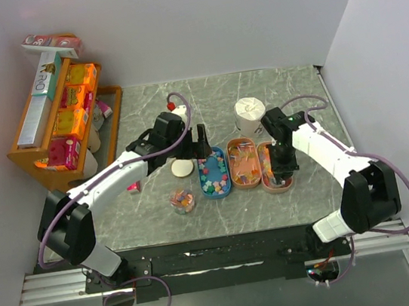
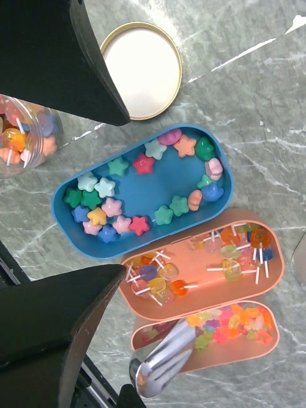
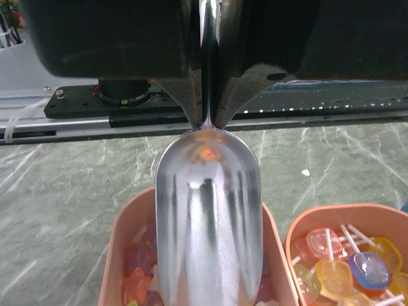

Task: Pack the candies
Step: Scoop the fake candies from the storage box.

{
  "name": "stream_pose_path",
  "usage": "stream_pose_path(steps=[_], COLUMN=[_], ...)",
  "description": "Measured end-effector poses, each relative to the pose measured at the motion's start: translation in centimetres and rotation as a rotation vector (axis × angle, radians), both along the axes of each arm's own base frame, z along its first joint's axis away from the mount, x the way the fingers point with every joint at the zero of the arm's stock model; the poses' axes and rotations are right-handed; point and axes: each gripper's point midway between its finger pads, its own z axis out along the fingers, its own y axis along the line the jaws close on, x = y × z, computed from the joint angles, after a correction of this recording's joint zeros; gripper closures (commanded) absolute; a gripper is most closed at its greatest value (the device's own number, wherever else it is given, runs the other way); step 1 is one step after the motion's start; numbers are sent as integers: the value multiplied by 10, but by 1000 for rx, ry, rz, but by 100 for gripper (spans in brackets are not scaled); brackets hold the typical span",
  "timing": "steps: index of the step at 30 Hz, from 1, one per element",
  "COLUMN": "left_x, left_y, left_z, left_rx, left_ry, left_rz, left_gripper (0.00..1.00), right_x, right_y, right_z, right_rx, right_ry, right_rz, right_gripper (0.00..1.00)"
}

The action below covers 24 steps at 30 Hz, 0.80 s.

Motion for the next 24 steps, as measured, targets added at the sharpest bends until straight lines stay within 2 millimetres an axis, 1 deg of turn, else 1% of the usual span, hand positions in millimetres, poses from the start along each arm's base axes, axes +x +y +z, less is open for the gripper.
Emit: stream_pose_path(steps=[8,15,24], left_x=[1,3,4], left_y=[2,4,6], left_z=[-1,-1,-2], left_rx=[10,17,28], left_ry=[-3,-8,-16], left_rz=[9,16,23], left_gripper=[3,4,4], right_x=[9,17,33], right_y=[-3,-6,-12], right_z=[-15,-38,-43], right_rx=[-25,-53,-92], right_ry=[-25,-29,-80], right_rz=[-3,-8,5], right_gripper=[100,100,100])
